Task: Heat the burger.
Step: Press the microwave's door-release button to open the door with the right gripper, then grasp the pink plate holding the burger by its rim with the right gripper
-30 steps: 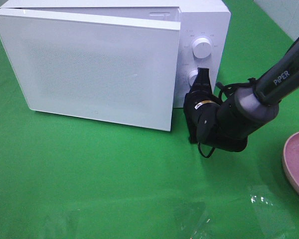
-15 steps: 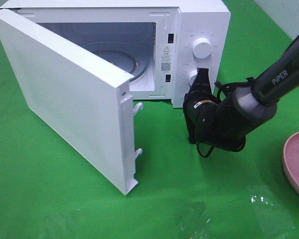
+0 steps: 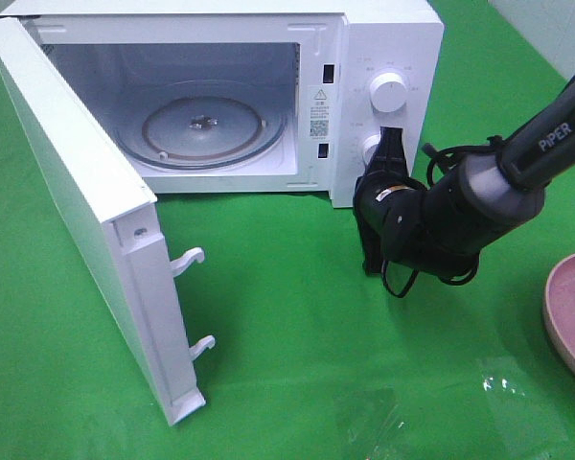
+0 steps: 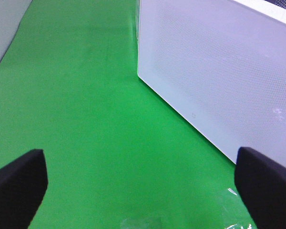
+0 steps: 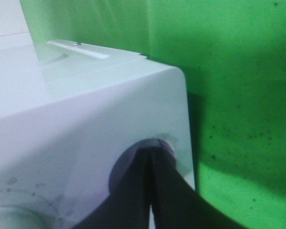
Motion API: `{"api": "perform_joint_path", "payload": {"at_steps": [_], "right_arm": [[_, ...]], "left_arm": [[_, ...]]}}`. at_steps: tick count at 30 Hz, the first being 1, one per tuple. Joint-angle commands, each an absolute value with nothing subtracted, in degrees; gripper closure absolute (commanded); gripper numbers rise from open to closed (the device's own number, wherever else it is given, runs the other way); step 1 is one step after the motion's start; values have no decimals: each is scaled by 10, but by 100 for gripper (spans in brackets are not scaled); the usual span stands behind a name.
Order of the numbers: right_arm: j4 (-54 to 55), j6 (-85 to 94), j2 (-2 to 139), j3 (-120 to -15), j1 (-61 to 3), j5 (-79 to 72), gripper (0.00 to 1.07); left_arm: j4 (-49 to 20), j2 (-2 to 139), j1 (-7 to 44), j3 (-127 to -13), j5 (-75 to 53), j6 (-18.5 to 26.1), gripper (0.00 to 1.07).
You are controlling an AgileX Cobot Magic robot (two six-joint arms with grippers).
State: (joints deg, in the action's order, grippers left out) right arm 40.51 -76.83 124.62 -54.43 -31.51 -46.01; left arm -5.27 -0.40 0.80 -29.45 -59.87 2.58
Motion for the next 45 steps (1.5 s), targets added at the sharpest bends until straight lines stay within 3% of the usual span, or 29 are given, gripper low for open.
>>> {"api": "perform_joint_path", "payload": {"at_steps": [1, 15, 45], "right_arm": [[328, -773, 1208, -546, -300, -520, 107], [260, -748, 1121, -468, -300, -347, 107], [126, -233, 971, -454, -300, 37, 101]], "left_arm": [[-52, -13, 7, -292, -592, 23, 4], [-52, -13, 7, -292, -592, 23, 4], [-52, -13, 7, -292, -592, 23, 4]]}}
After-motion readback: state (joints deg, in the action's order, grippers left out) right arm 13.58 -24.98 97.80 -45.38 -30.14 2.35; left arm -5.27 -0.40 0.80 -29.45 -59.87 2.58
